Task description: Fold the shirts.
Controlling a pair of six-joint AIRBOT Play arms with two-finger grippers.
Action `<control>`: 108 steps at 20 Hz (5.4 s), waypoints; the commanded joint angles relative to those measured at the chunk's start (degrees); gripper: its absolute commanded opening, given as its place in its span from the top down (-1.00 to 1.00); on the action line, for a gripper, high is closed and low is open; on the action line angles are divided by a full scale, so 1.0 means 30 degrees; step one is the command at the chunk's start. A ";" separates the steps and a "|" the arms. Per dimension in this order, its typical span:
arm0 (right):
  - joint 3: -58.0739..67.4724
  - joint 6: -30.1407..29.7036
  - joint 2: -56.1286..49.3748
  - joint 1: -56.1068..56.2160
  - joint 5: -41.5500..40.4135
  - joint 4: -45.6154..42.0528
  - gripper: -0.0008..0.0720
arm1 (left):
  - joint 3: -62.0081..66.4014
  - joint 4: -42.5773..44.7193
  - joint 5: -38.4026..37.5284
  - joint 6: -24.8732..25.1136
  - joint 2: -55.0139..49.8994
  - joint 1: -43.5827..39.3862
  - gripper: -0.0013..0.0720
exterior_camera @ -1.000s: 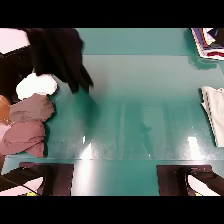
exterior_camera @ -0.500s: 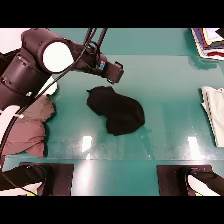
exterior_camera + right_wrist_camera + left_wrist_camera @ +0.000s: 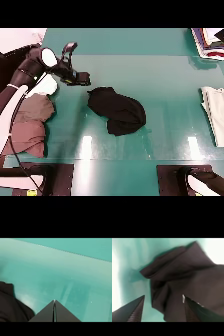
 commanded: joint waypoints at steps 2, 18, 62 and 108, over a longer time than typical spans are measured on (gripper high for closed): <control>0.0007 0.0015 -0.0015 0.0022 0.0073 0.0022 0.92 | -0.1290 -0.3446 0.1596 0.0284 -0.2259 0.1341 -0.59; -0.0401 0.0036 -0.0597 -0.0007 0.2659 -0.0015 0.92 | -0.0219 -0.5552 0.3803 0.1588 -0.2878 0.1158 0.90; -0.6353 -0.2557 0.2980 -0.0889 -0.3621 0.6819 0.93 | 0.8721 -0.1246 0.1122 0.3249 1.3041 0.1960 0.90; -0.7708 -0.4306 -1.1336 0.2696 -0.5821 0.9362 -0.26 | -0.2543 0.1020 -0.1348 0.2863 0.6885 0.1960 0.90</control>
